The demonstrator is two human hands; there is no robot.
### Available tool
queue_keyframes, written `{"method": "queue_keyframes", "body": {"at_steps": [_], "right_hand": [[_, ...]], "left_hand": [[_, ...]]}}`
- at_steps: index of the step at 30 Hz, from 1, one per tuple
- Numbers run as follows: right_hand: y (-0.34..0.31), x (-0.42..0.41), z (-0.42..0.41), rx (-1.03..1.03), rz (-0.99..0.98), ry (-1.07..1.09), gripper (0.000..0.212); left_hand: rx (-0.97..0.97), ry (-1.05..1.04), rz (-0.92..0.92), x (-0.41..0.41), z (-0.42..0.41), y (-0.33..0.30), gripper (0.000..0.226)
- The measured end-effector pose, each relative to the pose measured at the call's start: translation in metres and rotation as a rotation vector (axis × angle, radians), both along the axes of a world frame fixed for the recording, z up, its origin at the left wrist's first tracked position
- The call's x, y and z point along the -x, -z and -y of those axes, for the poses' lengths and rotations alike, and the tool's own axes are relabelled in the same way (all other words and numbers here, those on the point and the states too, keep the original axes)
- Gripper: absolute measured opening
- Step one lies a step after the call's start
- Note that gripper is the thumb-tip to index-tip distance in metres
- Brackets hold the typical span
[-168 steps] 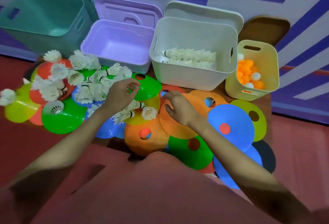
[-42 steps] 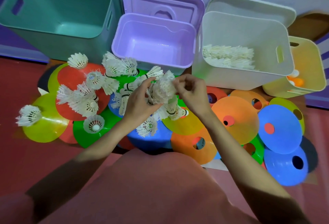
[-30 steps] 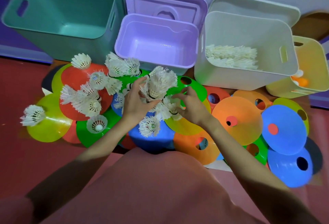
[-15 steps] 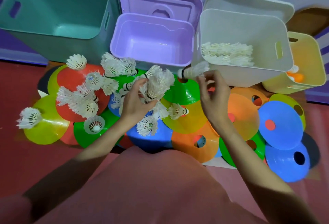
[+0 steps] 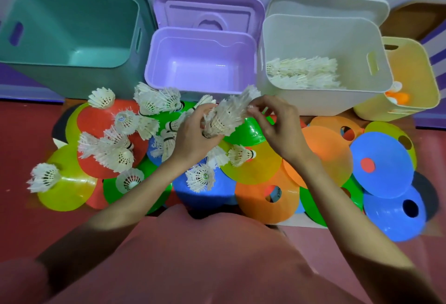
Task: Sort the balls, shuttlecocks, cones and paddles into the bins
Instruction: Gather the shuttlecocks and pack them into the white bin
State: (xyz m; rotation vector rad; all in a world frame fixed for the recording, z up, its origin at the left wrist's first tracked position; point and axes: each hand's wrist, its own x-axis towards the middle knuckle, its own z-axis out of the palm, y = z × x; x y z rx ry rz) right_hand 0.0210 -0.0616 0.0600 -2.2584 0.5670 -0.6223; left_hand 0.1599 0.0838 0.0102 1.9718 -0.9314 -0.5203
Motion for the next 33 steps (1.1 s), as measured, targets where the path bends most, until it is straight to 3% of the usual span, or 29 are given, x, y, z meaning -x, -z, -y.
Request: {"method": "queue_keyframes", "body": {"at_steps": [6,13,19,25,30,33], "right_hand": [[-0.008,0.002,0.04,-0.228,0.121,0.202,0.005],[-0.018,0.014,0.103,-0.233,0.242,0.429,0.004],[-0.013,0.033,0.155,-0.242,0.255,0.516,0.028],[0.017,0.044,0.204,-0.327,0.029,0.51,0.03],[0.042,0.042,0.23,-0.384,-0.294,0.412,0.043],[0.053,0.035,0.242,-0.314,-0.455,0.335,0.029]], "left_hand": [[0.063,0.09,0.03,-0.012,0.051,-0.031,0.069],[0.066,0.22,0.146,-0.024,0.15,-0.056,0.074],[0.002,0.314,0.175,-0.014,0.217,-0.05,0.069],[-0.189,0.414,0.157,-0.008,0.26,-0.026,0.072],[-0.422,0.536,0.136,-0.006,0.283,-0.003,0.074],[-0.548,0.604,0.071,-0.004,0.291,0.006,0.082]]}}
